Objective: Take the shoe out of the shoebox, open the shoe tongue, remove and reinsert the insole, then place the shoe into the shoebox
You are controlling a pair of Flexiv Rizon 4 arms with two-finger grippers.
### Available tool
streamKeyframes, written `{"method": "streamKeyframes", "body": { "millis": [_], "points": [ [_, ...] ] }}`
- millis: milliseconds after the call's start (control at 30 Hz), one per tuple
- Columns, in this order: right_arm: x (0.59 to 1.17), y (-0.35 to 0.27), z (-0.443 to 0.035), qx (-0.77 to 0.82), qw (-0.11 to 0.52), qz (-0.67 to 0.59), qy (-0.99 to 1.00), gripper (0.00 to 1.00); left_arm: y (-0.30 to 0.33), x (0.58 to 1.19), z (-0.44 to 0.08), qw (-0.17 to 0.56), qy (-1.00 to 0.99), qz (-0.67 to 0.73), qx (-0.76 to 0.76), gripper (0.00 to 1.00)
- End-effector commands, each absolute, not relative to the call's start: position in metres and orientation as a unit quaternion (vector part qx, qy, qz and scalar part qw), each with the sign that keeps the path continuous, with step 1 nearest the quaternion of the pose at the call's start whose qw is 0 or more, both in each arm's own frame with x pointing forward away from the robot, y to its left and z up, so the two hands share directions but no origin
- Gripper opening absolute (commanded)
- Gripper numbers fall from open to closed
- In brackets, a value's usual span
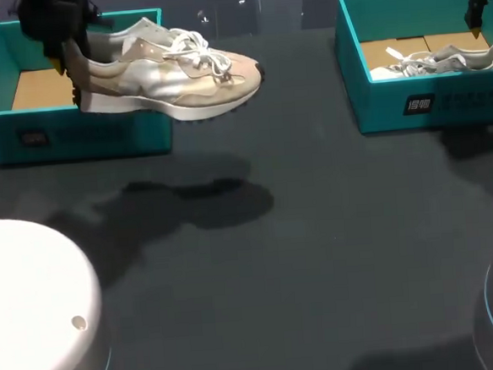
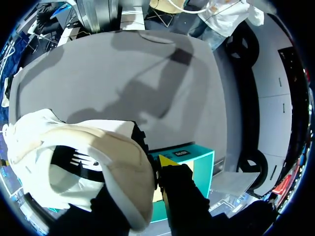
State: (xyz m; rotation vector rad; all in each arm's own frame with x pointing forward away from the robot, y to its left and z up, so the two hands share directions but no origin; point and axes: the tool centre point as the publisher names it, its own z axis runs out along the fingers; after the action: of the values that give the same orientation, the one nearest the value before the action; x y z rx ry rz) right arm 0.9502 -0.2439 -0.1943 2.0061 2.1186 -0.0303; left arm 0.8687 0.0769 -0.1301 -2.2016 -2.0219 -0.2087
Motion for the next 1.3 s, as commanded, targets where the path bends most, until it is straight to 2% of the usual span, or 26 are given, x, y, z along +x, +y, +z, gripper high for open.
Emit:
{"method": "streamKeyframes", "body": {
  "millis": [33, 233, 600, 1300],
  "points": [
    [0.949, -0.244, -0.194, 0.683, 0.113, -0.01, 0.721, 1.0, 0.082, 0.86, -0.128, 0.028, -0.668, -0.105, -0.736, 0.0],
    [0.949, -0.244, -0.194, 0.683, 0.113, -0.01, 0.721, 1.0, 0.082, 0.86, -0.128, 0.028, -0.668, -0.105, -0.736, 0.0],
    [0.949, -0.244, -0.194, 0.683, 0.113, -0.01, 0.721, 1.0, 0.044, 0.789, -0.186, 0.086, -0.695, -0.118, -0.704, 0.0],
    [0.949, -0.244, -0.194, 0.683, 0.113, -0.01, 0.721, 1.0, -0.03, 0.729, -0.248, 0.081, -0.66, -0.11, -0.739, 0.0]
  ]
}}
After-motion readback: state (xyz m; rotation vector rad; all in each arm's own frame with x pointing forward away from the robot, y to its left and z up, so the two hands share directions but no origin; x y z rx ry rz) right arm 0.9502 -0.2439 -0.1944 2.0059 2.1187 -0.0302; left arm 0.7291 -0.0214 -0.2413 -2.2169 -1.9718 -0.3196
